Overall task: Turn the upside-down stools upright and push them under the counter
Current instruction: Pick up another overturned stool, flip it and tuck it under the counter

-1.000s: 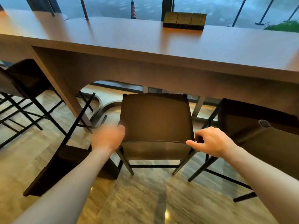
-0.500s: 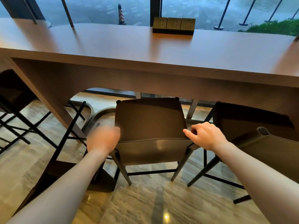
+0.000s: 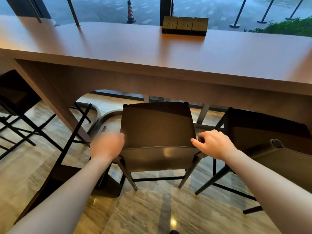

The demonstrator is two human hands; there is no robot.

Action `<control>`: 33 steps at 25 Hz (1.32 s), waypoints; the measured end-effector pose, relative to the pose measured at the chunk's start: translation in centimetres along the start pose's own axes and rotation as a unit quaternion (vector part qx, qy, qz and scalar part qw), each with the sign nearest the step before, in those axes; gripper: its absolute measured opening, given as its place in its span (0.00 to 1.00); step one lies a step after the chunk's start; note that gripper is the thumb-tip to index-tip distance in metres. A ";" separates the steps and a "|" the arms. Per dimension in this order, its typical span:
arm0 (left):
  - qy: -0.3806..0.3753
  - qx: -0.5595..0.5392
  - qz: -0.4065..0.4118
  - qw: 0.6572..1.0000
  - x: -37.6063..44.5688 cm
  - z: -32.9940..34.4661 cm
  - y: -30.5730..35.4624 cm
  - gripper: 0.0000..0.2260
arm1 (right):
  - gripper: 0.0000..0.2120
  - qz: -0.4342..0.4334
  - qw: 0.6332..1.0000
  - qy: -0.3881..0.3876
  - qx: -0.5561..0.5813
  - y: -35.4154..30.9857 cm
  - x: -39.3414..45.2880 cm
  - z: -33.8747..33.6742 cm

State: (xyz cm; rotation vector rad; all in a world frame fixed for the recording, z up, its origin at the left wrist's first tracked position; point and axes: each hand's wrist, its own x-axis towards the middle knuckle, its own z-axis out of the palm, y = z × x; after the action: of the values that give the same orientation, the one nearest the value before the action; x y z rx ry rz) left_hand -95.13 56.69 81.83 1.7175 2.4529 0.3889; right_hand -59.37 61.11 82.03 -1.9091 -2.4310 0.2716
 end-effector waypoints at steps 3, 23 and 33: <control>-0.024 0.020 -0.011 0.999 0.2 0.0 0.0 0.24 | 0.26 0.006 0.999 -0.053 -0.001 0.1 0.2 -0.5; -0.551 0.093 -0.200 0.805 5.8 -1.1 0.9 0.25 | 0.31 0.241 0.855 -0.437 0.139 -0.8 4.8 -1.9; -0.612 -0.113 -0.339 0.705 8.8 4.1 -3.4 0.15 | 0.43 0.427 0.677 -0.450 0.397 3.4 7.3 0.7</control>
State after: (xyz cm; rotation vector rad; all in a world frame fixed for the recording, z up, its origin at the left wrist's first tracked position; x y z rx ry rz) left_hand -100.29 64.37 77.36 0.4487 1.6205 -0.4227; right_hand -57.95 68.87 80.21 -2.4198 -0.8293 2.2516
